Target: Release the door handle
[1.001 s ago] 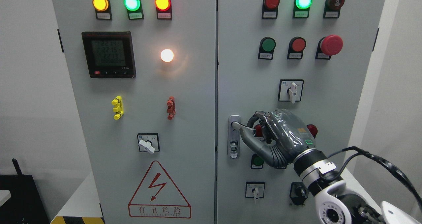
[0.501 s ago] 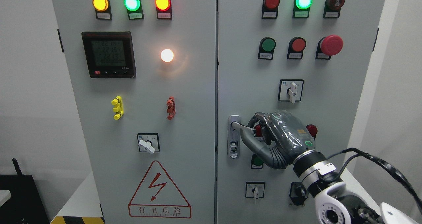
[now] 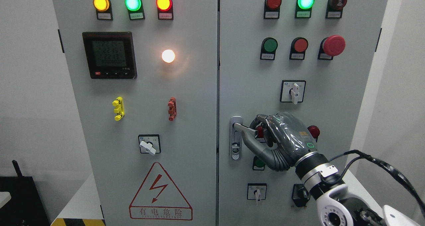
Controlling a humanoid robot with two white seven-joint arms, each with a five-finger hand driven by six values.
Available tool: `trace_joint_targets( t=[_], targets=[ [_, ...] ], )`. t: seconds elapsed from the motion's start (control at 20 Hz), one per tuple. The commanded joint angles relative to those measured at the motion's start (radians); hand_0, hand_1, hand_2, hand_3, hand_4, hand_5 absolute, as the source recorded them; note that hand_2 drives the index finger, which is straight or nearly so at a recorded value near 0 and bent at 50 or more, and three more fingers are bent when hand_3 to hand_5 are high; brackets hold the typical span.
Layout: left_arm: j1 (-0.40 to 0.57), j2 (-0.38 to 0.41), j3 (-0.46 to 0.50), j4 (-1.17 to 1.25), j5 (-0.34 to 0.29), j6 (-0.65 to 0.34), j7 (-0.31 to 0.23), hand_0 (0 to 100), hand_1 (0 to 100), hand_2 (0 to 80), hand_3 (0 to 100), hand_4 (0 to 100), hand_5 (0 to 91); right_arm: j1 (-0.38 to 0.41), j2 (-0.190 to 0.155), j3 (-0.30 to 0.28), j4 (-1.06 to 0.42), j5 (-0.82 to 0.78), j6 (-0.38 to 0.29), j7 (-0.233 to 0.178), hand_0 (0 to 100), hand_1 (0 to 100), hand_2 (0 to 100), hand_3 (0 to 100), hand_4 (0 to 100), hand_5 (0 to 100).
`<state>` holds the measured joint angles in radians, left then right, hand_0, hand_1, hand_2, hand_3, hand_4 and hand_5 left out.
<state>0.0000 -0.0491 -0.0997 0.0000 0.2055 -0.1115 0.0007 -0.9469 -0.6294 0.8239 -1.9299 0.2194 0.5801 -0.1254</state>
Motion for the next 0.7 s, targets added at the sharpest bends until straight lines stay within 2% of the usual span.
trace_joint_targets(
  t=[0.0, 0.65],
  targets=[
    [0.031, 0.000, 0.000, -0.031, 0.000, 0.000, 0.001, 12, 39, 0.0, 0, 0, 0.0, 0.002, 0.000, 0.000, -0.001, 0.000, 0.000, 0.000, 52, 10, 51, 100, 100, 100],
    [0.031, 0.000, 0.000, -0.031, 0.000, 0.000, 0.001, 12, 39, 0.0, 0, 0, 0.0, 0.002, -0.001, -0.002, -0.004, 0.000, -0.003, -0.002, 52, 10, 56, 100, 100, 100]
  ],
)
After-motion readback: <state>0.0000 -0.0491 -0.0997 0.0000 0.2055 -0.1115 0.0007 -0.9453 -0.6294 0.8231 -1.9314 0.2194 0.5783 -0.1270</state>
